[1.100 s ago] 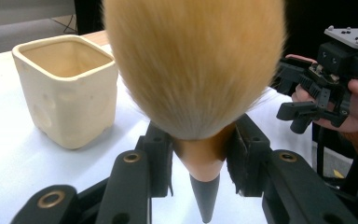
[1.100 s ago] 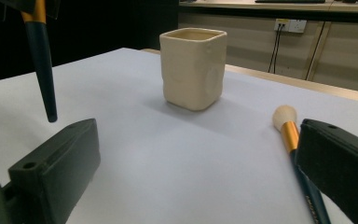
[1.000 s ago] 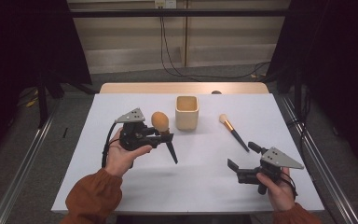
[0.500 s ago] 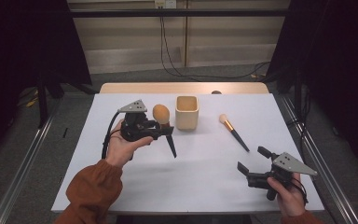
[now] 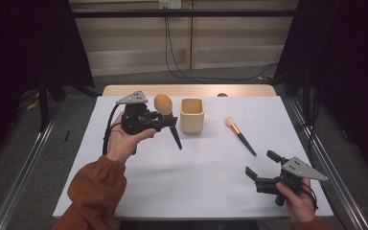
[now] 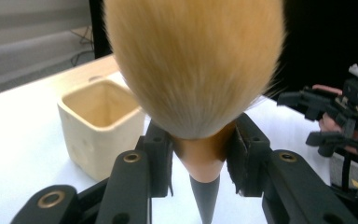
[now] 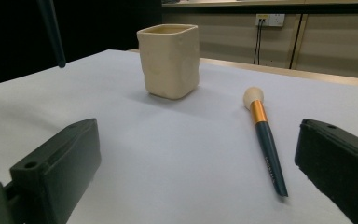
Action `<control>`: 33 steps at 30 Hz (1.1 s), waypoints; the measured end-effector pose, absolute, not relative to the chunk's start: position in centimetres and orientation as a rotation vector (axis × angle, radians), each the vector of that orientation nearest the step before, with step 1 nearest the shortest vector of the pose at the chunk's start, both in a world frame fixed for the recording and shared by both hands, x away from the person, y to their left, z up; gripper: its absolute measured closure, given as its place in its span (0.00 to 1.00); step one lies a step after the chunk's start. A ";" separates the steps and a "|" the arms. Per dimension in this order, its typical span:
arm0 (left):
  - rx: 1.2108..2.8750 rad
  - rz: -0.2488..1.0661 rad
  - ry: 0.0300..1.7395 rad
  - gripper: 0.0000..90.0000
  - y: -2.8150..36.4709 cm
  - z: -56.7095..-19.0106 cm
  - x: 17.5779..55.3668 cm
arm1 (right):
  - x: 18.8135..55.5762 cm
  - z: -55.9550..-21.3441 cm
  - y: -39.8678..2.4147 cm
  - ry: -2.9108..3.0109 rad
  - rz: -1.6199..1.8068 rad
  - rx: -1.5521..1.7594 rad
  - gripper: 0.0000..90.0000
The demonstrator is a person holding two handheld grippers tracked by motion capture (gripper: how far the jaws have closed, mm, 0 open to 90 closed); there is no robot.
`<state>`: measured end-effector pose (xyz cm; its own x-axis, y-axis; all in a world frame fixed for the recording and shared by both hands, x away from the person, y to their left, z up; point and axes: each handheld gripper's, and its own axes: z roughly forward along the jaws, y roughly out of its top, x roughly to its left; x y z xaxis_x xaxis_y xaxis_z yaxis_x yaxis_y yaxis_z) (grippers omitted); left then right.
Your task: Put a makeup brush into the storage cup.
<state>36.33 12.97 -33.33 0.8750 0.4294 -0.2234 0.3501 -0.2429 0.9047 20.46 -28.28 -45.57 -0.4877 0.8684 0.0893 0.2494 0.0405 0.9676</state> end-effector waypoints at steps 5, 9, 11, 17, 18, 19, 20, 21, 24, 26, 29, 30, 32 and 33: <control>1.841 0.132 0.587 0.71 13.1 -32.2 37.1 | 20.5 -45.6 -28.2 1.780 1.471 1.120 0.00; 1.816 0.150 0.588 0.71 13.1 -31.3 37.8 | 20.5 -45.7 -28.2 1.786 1.469 1.109 0.00; 1.811 0.157 0.598 0.71 12.9 -30.9 38.0 | 20.5 -45.7 -28.2 1.781 1.464 1.110 0.00; 1.806 0.186 0.553 0.71 11.6 -29.8 38.3 | 20.5 -45.7 -28.2 1.777 1.476 1.107 0.00; 1.796 0.197 0.557 0.71 11.5 -29.7 38.5 | 20.5 -45.7 -28.2 1.781 1.480 1.105 0.00; 1.785 0.200 0.557 0.71 11.3 -29.7 38.8 | 20.5 -45.7 -28.1 1.782 1.485 1.103 0.00; 1.778 0.206 0.557 0.71 11.1 -29.7 39.1 | 20.4 -45.7 -28.1 1.784 1.485 1.100 0.00; 1.775 0.212 0.560 0.71 10.9 -29.8 39.3 | 20.4 -45.7 -28.0 1.784 1.483 1.097 0.00; 1.770 0.216 0.559 0.71 10.5 -29.8 39.9 | 20.4 -45.7 -28.1 1.783 1.483 1.099 0.00; 1.758 0.222 0.554 0.71 10.4 -29.9 40.5 | 20.4 -45.7 -28.1 1.778 1.477 1.099 0.00; 1.762 0.242 0.574 0.71 10.2 -30.0 41.3 | 20.3 -45.6 -28.0 1.785 1.483 1.084 0.00; 1.764 0.248 0.577 0.71 10.1 -30.0 41.6 | 20.3 -45.6 -28.0 1.785 1.483 1.084 0.00; 1.757 0.261 0.575 0.71 9.8 -30.0 42.0 | 20.3 -45.7 -28.0 1.784 1.489 1.087 0.00; 1.753 0.259 0.570 0.71 9.7 -30.0 42.2 | 20.3 -45.7 -28.0 1.783 1.487 1.093 0.00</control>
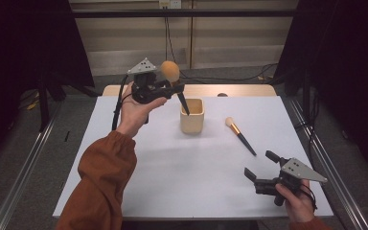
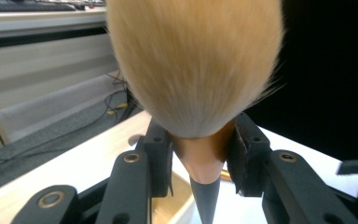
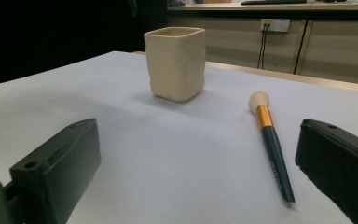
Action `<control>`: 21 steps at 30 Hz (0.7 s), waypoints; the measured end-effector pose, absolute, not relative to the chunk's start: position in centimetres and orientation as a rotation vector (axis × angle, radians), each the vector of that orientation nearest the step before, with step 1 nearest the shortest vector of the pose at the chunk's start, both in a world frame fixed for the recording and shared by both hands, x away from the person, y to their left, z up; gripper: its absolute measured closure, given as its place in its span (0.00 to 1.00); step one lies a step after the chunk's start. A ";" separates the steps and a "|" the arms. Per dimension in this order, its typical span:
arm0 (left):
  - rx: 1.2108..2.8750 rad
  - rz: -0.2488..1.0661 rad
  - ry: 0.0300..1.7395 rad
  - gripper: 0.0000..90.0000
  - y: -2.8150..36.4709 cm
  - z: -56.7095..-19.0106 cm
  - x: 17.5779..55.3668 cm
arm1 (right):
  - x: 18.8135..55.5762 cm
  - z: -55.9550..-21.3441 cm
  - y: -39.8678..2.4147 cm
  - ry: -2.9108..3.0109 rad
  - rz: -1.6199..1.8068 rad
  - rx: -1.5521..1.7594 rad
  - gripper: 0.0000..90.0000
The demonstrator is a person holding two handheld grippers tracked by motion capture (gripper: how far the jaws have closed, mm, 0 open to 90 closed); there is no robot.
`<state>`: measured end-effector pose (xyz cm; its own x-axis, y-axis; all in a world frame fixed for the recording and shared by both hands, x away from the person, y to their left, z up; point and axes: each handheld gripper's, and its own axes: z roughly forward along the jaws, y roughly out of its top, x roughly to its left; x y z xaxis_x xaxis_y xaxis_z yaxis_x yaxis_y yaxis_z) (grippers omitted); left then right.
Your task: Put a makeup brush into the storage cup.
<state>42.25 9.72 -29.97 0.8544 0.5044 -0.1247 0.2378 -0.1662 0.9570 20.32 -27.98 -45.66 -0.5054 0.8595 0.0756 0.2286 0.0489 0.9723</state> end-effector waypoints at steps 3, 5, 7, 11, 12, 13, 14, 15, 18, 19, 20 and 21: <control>1.749 0.266 0.579 0.71 9.5 -30.1 42.9 | 20.3 -45.7 -28.0 1.785 1.487 1.090 0.00; 1.745 0.272 0.584 0.71 9.3 -30.3 43.3 | 20.3 -45.7 -28.0 1.782 1.490 1.084 0.00; 1.749 0.283 0.586 0.71 9.1 -30.6 43.6 | 20.3 -45.6 -28.0 1.781 1.493 1.078 0.00; 1.748 0.289 0.584 0.71 8.8 -31.2 44.1 | 20.2 -45.7 -28.0 1.782 1.498 1.083 0.00; 1.754 0.296 0.587 0.71 8.7 -31.3 44.2 | 20.3 -45.7 -28.0 1.783 1.496 1.084 0.00; 1.750 0.294 0.595 0.71 8.7 -31.4 44.4 | 20.3 -45.7 -28.0 1.787 1.492 1.087 0.00; 1.751 0.289 0.601 0.71 8.8 -31.6 44.5 | 20.2 -45.7 -28.0 1.789 1.494 1.088 0.00; 1.756 0.296 0.604 0.71 8.8 -31.7 44.6 | 20.2 -45.7 -28.0 1.788 1.500 1.087 0.00; 1.767 0.313 0.615 0.71 8.8 -32.2 44.9 | 20.2 -45.6 -27.9 1.788 1.502 1.085 0.00; 1.774 0.316 0.611 0.71 8.8 -32.3 45.0 | 20.2 -45.6 -27.9 1.791 1.503 1.084 0.00; 1.777 0.316 0.613 0.71 8.7 -32.5 45.1 | 20.2 -45.7 -27.9 1.793 1.505 1.085 0.00; 1.776 0.313 0.616 0.71 8.7 -32.6 45.1 | 20.2 -45.7 -28.0 1.796 1.508 1.084 0.00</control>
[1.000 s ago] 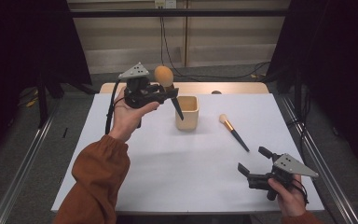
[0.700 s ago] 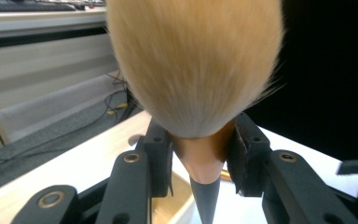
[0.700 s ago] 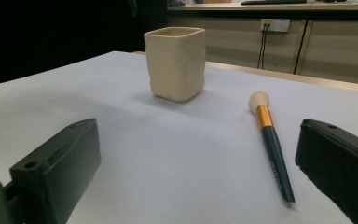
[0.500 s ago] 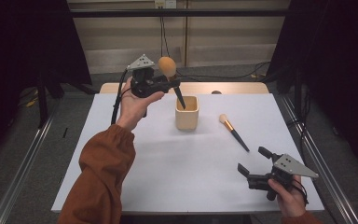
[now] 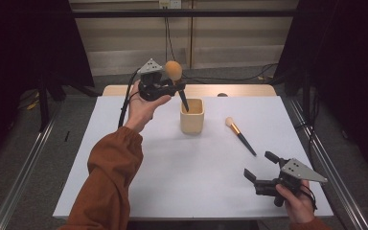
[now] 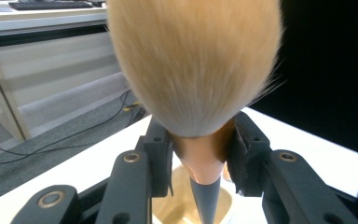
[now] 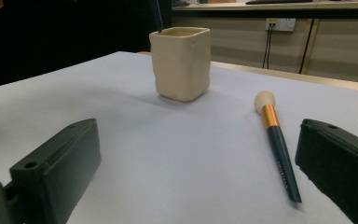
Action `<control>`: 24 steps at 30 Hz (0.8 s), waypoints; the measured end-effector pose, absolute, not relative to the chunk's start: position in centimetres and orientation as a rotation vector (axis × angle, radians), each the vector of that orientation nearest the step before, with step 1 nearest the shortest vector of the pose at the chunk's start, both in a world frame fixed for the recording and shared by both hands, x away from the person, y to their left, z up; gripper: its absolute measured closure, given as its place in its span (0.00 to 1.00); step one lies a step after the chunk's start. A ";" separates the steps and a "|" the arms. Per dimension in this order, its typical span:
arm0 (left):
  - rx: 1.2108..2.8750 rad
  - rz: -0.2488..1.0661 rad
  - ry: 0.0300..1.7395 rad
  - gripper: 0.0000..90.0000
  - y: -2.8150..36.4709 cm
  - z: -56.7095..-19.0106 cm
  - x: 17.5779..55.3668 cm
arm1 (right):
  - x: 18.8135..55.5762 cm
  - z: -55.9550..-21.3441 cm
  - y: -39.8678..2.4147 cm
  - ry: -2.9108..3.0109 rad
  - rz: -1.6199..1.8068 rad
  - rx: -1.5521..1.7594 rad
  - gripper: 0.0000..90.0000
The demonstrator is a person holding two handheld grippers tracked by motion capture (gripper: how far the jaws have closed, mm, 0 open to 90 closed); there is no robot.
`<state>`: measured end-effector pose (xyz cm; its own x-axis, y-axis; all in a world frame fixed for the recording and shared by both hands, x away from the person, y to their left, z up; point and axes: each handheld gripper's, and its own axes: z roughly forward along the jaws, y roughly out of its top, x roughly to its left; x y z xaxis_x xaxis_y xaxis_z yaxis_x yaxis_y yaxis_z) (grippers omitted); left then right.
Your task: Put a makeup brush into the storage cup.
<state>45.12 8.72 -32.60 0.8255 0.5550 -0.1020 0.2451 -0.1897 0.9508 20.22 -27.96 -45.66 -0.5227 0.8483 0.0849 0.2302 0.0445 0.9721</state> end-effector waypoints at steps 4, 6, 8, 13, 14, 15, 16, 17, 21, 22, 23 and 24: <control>1.791 0.315 0.613 0.71 8.4 -33.1 45.2 | 20.2 -45.7 -28.0 1.796 1.512 1.084 0.00; 1.787 0.304 0.617 0.71 8.3 -33.4 45.3 | 20.2 -45.7 -28.0 1.796 1.513 1.082 0.00; 1.799 0.308 0.618 0.71 8.2 -33.8 45.3 | 20.2 -45.7 -28.0 1.798 1.511 1.079 0.00; 1.809 0.307 0.646 0.71 8.2 -34.7 45.5 | 20.2 -45.7 -28.1 1.792 1.510 1.088 0.00; 1.813 0.310 0.647 0.71 8.2 -34.9 45.5 | 20.2 -45.7 -28.1 1.792 1.509 1.089 0.00; 1.811 0.302 0.646 0.71 8.2 -35.0 45.5 | 20.2 -45.7 -28.1 1.790 1.509 1.091 0.00; 1.812 0.303 0.643 0.71 8.2 -35.0 45.5 | 20.2 -45.7 -28.1 1.791 1.507 1.086 0.00; 1.816 0.306 0.645 0.71 8.2 -35.1 45.4 | 20.2 -45.7 -28.1 1.791 1.506 1.086 0.00; 1.814 0.303 0.648 0.71 8.3 -35.5 45.4 | 20.2 -45.7 -28.1 1.792 1.504 1.088 0.00; 1.823 0.303 0.648 0.71 8.3 -35.6 45.4 | 20.2 -45.7 -28.1 1.792 1.504 1.087 0.00; 1.825 0.302 0.648 0.71 8.2 -35.9 45.4 | 20.2 -45.7 -28.1 1.793 1.504 1.085 0.00; 1.831 0.302 0.653 0.71 8.2 -36.0 45.4 | 20.2 -45.7 -28.1 1.791 1.505 1.083 0.00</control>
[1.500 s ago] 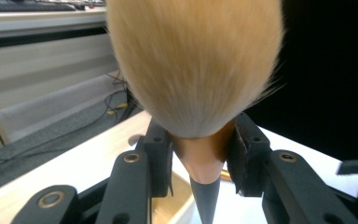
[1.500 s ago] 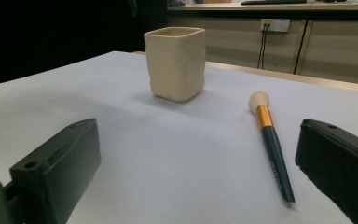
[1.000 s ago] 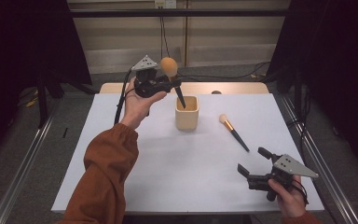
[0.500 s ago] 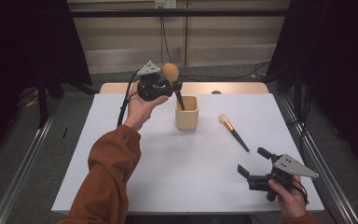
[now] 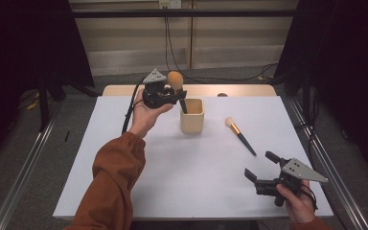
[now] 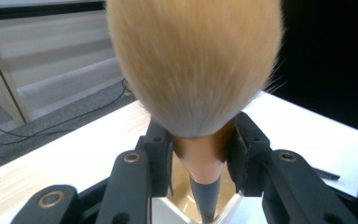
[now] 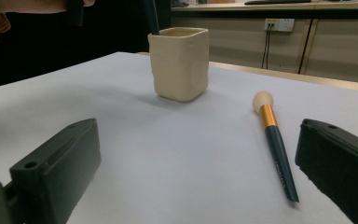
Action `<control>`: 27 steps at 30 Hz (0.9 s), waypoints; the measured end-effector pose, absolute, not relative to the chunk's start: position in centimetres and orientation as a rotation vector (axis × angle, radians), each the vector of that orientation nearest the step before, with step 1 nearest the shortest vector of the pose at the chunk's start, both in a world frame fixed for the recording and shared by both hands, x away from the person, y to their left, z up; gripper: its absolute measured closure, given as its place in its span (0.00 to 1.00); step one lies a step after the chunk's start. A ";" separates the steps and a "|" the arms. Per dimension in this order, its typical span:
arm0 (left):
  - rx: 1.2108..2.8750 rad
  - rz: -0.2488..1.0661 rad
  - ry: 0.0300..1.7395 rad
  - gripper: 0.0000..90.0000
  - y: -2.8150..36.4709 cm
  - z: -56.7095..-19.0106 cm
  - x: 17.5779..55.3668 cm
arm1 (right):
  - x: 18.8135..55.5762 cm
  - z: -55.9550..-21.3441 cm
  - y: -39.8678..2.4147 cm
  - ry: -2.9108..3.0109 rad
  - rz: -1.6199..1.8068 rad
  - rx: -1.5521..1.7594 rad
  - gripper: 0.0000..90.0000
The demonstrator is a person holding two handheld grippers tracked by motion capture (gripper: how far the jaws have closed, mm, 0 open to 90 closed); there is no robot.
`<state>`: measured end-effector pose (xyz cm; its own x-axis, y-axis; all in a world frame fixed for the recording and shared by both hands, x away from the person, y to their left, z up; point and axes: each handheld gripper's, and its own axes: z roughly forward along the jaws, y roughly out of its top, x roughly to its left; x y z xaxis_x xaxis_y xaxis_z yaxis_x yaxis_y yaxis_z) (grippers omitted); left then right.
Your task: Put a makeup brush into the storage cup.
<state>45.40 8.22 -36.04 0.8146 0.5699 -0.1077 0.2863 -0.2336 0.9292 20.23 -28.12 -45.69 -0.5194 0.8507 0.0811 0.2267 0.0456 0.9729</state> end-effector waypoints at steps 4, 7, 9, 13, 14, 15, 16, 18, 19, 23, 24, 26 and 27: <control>1.834 0.290 0.652 0.71 8.1 -36.8 45.4 | 20.2 -45.7 -28.1 1.796 1.505 1.087 0.00; 1.839 0.284 0.662 0.71 8.0 -37.4 45.4 | 20.3 -45.7 -28.1 1.801 1.502 1.085 0.00; 1.844 0.281 0.673 0.71 8.0 -37.7 45.5 | 20.2 -45.7 -28.1 1.800 1.504 1.093 0.00; 1.851 0.268 0.670 0.71 7.8 -38.2 45.3 | 20.2 -45.8 -28.1 1.796 1.510 1.094 0.00; 1.856 0.273 0.668 0.71 7.8 -38.3 45.3 | 20.2 -45.8 -28.1 1.799 1.510 1.094 0.00; 1.856 0.272 0.669 0.71 7.7 -38.4 45.3 | 20.3 -45.8 -28.1 1.799 1.511 1.096 0.00; 1.856 0.271 0.672 0.71 7.7 -38.5 45.3 | 20.3 -45.8 -28.1 1.800 1.511 1.095 0.00; 1.859 0.268 0.667 0.71 7.6 -38.6 45.3 | 20.3 -45.8 -28.0 1.803 1.514 1.094 0.00; 1.867 0.273 0.659 0.71 7.5 -38.8 45.3 | 20.2 -45.8 -28.0 1.803 1.515 1.094 0.00; 1.869 0.264 0.672 0.71 7.3 -39.2 45.4 | 20.2 -45.8 -28.0 1.802 1.518 1.098 0.00; 1.872 0.263 0.673 0.71 7.2 -39.3 45.4 | 20.3 -45.8 -28.0 1.802 1.520 1.098 0.00; 1.876 0.266 0.681 0.71 7.0 -39.5 45.4 | 20.3 -45.8 -28.0 1.806 1.518 1.093 0.00; 1.879 0.269 0.687 0.71 6.9 -39.5 45.4 | 20.3 -45.8 -28.0 1.806 1.519 1.094 0.00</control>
<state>45.37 6.87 -39.55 0.8086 0.5740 -0.1290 0.3340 -0.2672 0.9039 20.27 -28.03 -45.83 -0.5285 0.8432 0.0989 0.2419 0.0379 0.9696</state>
